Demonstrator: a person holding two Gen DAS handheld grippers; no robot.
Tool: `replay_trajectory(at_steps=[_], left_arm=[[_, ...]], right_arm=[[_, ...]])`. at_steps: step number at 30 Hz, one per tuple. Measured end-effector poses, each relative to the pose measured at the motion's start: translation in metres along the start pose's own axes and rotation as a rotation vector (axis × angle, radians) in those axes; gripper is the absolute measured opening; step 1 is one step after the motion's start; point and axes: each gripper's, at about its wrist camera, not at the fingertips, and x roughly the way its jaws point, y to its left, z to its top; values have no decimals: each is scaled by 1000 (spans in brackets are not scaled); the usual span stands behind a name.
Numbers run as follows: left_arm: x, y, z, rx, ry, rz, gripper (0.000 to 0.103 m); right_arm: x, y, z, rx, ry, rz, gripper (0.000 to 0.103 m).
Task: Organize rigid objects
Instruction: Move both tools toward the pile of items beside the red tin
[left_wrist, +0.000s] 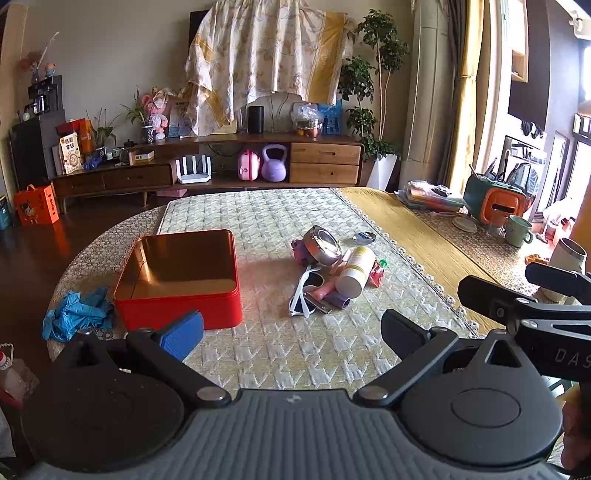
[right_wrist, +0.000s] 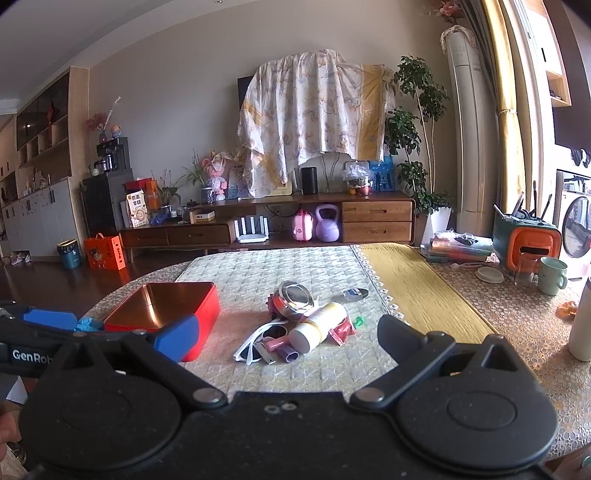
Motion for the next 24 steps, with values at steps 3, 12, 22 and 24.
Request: replay_trajectory(at_steps=[3,12,22,24], left_arm=[[4,1,2,-4,6,1,103],[36,6,9,-31,43,-34,103],[85,2,22,-4,92,-49,103],[95,4,27,-17,95,-55,103]], right_arm=[[4,0,0,-1,6,-2,103],[31,-8,5,-6,34,2,103],[70,-25,7,-18,82,-10,100],[78,-30,9,-18,93,-6,100]])
